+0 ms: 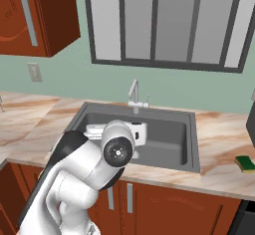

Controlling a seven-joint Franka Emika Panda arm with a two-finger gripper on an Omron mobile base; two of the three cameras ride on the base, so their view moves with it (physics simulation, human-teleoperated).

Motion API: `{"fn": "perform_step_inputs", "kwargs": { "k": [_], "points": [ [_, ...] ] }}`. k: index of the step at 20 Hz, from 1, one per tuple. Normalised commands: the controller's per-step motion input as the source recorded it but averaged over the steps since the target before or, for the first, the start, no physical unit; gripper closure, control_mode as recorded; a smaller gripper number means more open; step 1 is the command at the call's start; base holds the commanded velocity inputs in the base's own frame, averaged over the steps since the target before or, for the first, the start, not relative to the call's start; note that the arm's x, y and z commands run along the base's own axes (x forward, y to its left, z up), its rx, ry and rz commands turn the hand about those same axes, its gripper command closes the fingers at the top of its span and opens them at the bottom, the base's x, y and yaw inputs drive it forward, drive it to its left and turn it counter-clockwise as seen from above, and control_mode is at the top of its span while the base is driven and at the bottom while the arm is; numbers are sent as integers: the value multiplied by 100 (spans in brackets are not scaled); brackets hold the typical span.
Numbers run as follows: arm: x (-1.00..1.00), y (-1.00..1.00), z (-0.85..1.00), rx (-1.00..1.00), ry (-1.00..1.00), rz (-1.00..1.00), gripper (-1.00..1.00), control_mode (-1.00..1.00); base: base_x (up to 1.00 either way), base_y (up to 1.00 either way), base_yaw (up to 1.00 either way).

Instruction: Soak the sponge with water for a few seconds and then drop it inside the sink.

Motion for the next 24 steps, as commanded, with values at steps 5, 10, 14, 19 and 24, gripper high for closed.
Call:
{"fn": "perform_step_inputs", "kwargs": {
  "k": [5, 10, 14, 19, 24],
  "points": [
    [38, 0, -20, 0, -7, 0, -100, -100, 0, 0, 0],
    [34, 0, -12, 0, -4, 0, -100, -100, 0, 0, 0],
    [25, 0, 0, 0, -1, 0, -100, -100, 0, 0, 0],
    [24, 0, 0, 0, -2, 0, -100, -100, 0, 0, 0],
    [22, 0, 0, 0, -5, 2, -100, -100, 0, 0, 0]
  ]
}}
